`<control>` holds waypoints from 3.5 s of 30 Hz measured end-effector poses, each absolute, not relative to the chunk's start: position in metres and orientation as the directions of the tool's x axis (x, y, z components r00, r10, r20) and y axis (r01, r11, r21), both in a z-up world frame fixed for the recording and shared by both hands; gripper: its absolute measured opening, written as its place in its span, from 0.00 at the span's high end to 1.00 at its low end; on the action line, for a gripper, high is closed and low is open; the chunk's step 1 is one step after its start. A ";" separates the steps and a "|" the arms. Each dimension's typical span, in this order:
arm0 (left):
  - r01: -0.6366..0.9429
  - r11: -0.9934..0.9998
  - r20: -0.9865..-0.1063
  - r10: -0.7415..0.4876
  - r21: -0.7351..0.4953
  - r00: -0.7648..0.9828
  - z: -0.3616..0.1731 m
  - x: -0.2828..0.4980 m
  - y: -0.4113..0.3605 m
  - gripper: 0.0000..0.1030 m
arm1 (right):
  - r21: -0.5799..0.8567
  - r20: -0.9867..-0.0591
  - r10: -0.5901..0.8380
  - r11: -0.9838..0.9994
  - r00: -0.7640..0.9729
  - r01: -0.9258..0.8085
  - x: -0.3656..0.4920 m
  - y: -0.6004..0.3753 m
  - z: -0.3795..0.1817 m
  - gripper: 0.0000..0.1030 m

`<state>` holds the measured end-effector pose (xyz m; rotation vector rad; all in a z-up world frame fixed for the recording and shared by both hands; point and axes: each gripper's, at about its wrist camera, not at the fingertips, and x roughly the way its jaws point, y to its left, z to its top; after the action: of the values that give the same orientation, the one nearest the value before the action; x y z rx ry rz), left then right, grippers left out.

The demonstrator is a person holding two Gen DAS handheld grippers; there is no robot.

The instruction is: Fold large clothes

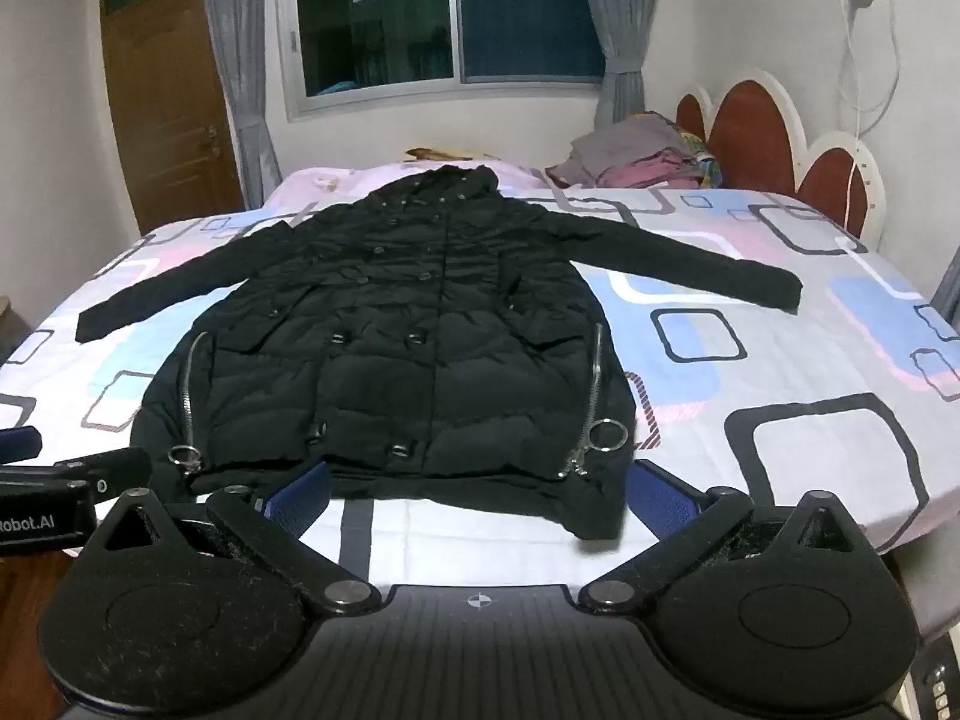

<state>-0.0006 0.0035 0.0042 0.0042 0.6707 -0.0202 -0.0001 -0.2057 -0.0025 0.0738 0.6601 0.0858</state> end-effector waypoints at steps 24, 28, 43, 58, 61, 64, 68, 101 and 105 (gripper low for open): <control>0.014 1.000 -0.614 -0.020 -0.015 0.789 0.007 -0.003 -0.001 0.00 | 0.090 -0.600 0.102 0.994 0.793 -0.060 0.000 -0.210 0.003 0.00; 0.014 1.000 -0.613 -0.019 -0.013 0.790 0.006 -0.004 -0.002 0.00 | 0.094 -0.604 0.099 0.994 0.791 -0.052 -0.003 -0.214 0.003 0.00; 0.010 1.000 -0.615 -0.015 -0.012 0.788 0.007 -0.004 -0.007 0.00 | 0.093 -0.601 0.097 0.994 0.793 -0.051 -0.005 -0.219 0.005 0.00; 0.010 1.000 -0.614 -0.016 -0.012 0.789 0.005 -0.004 -0.005 0.00 | 0.091 -0.599 0.095 0.995 0.795 -0.051 -0.005 -0.218 0.007 0.00; 0.011 1.000 -0.614 -0.018 -0.015 0.789 0.005 -0.005 -0.005 0.00 | 0.090 -0.599 0.094 0.995 0.795 -0.050 -0.005 -0.218 0.007 0.00; 0.012 1.000 -0.616 -0.017 -0.013 0.787 0.005 -0.004 -0.004 0.00 | 0.091 -0.600 0.092 0.995 0.795 -0.047 -0.005 -0.218 0.007 0.00; 0.014 1.000 -0.618 -0.017 -0.010 0.786 0.005 -0.004 -0.004 0.00 | 0.089 -0.599 0.093 0.995 0.795 -0.050 -0.005 -0.219 0.007 0.00; 0.189 0.960 -0.578 -0.275 -0.205 0.769 0.019 0.197 -0.005 0.00 | 0.263 -0.491 0.010 0.955 0.871 0.138 0.165 -0.284 0.023 0.00; 0.219 0.957 -0.587 -0.290 -0.190 0.756 0.009 0.241 -0.008 0.05 | 0.325 -0.481 -0.057 0.915 0.875 0.239 0.196 -0.322 0.015 0.01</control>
<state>0.2412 -0.0084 0.0085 -0.1124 0.6581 -0.2780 0.1957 -0.3220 0.0151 0.3877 0.4834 -0.1586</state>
